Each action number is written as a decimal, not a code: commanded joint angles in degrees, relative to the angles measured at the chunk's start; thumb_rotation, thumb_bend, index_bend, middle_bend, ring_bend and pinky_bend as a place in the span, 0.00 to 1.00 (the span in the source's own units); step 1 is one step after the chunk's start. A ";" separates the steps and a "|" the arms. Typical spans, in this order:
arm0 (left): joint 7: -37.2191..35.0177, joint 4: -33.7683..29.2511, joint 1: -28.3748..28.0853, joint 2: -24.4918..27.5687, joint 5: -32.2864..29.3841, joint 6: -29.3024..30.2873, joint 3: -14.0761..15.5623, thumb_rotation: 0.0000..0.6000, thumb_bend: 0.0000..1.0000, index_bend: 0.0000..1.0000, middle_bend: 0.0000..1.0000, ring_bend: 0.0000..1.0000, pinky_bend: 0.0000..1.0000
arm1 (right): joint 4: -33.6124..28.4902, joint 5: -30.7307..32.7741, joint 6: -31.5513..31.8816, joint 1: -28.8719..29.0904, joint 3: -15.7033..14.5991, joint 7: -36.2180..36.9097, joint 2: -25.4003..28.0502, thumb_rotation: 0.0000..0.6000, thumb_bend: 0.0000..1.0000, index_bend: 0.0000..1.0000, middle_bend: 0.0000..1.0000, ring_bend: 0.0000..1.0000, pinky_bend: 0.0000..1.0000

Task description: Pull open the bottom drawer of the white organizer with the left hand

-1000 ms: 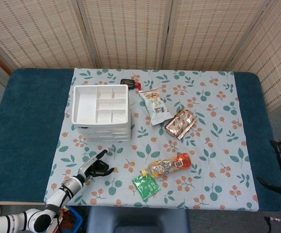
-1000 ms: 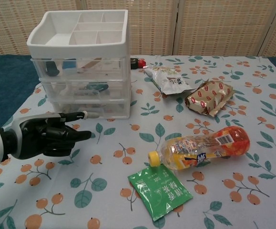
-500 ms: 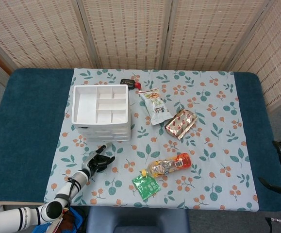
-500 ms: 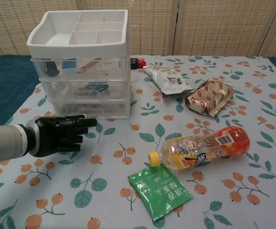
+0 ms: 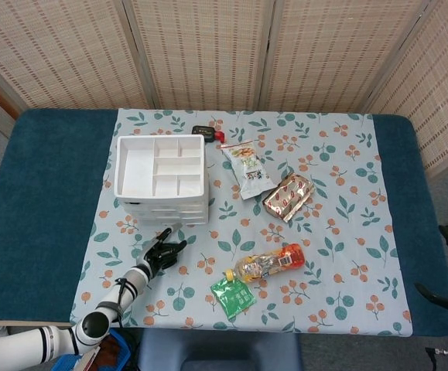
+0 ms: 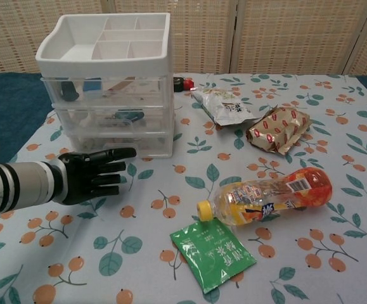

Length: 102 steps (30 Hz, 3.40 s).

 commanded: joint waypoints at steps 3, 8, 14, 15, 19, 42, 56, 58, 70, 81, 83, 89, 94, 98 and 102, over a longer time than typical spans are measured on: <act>0.86 0.69 0.32 -1.09 -0.62 0.17 -0.78 1.00 0.33 0.12 0.93 1.00 1.00 | 0.08 0.12 0.12 -0.16 0.01 0.10 -0.04 1.00 0.08 0.00 0.10 0.04 0.13; 1.71 1.47 0.36 -2.27 -1.79 0.21 -1.61 1.00 0.33 0.13 0.93 1.00 1.00 | 0.26 0.21 0.14 -0.28 0.03 0.29 -0.11 1.00 0.08 0.00 0.10 0.04 0.13; 2.93 1.69 0.66 -3.59 -2.48 1.63 -2.68 1.00 0.33 0.14 0.93 1.00 1.00 | 0.50 0.41 0.16 -0.44 0.06 0.54 -0.16 1.00 0.08 0.00 0.10 0.04 0.13; 3.13 1.76 0.67 -3.72 -2.66 1.76 -2.81 1.00 0.33 0.14 0.93 1.00 1.00 | 0.53 0.41 0.18 -0.45 0.07 0.57 -0.16 1.00 0.08 0.00 0.10 0.04 0.13; 3.99 1.99 0.75 -4.36 -3.56 2.63 -3.41 1.00 0.33 0.15 0.93 1.00 1.00 | 0.60 0.39 0.26 -0.54 0.08 0.68 -0.17 1.00 0.08 0.00 0.10 0.04 0.13; 7.06 3.04 1.38 -6.89 -7.61 3.53 -6.65 1.00 0.33 0.19 0.93 1.00 1.00 | 0.90 0.81 0.21 -0.83 0.26 0.91 -0.26 1.00 0.08 0.00 0.10 0.04 0.13; 8.07 4.24 1.18 -7.51 -9.92 2.39 -8.32 1.00 0.33 0.24 0.93 1.00 1.00 | 0.67 0.86 0.08 -0.85 0.32 0.64 -0.24 1.00 0.08 0.00 0.10 0.04 0.13; 8.33 4.51 1.05 -7.58 -10.24 2.29 -8.46 1.00 0.33 0.25 0.93 1.00 1.00 | 0.67 0.89 0.06 -0.85 0.34 0.64 -0.25 1.00 0.08 0.00 0.10 0.04 0.13; 9.16 4.76 1.20 -7.38 -11.90 1.47 -8.81 1.00 0.33 0.27 0.93 1.00 1.00 | 0.66 0.90 0.04 -0.89 0.38 0.59 -0.26 1.00 0.08 0.00 0.10 0.04 0.13; 9.11 3.18 2.91 -6.62 -11.57 0.32 -7.99 1.00 0.33 0.28 0.93 1.00 1.00 | 0.40 0.72 0.06 -0.86 0.38 0.26 -0.24 1.00 0.08 0.00 0.10 0.04 0.13; 9.00 2.62 3.44 -6.39 -11.20 0.16 -7.80 1.00 0.33 0.28 0.93 1.00 1.00 | 0.37 0.80 -0.02 -0.86 0.38 0.22 -0.25 1.00 0.08 0.00 0.10 0.04 0.13; 8.48 0.42 5.24 -5.37 -10.00 -0.35 -7.21 1.00 0.33 0.28 0.93 1.00 1.00 | 0.41 0.76 -0.30 -0.67 0.40 0.11 -0.42 1.00 0.08 0.00 0.10 0.04 0.13; 8.39 -0.81 6.06 -4.84 -8.98 -0.67 -6.73 1.00 0.33 0.26 0.93 1.00 1.00 | 0.38 0.70 -0.48 -0.54 0.40 -0.02 -0.40 1.00 0.08 0.00 0.10 0.04 0.13; 8.41 -2.35 6.82 -4.51 -7.80 0.21 -6.52 1.00 0.33 0.14 0.93 1.00 1.00 | 0.33 0.66 -0.42 -0.53 0.43 -0.01 -0.37 1.00 0.08 0.00 0.10 0.04 0.13; 8.57 -4.09 7.91 -3.67 -6.33 0.89 -5.95 1.00 0.33 0.10 0.93 1.00 1.00 | 0.42 0.80 -0.52 -0.51 0.45 0.09 -0.36 1.00 0.08 0.00 0.10 0.04 0.13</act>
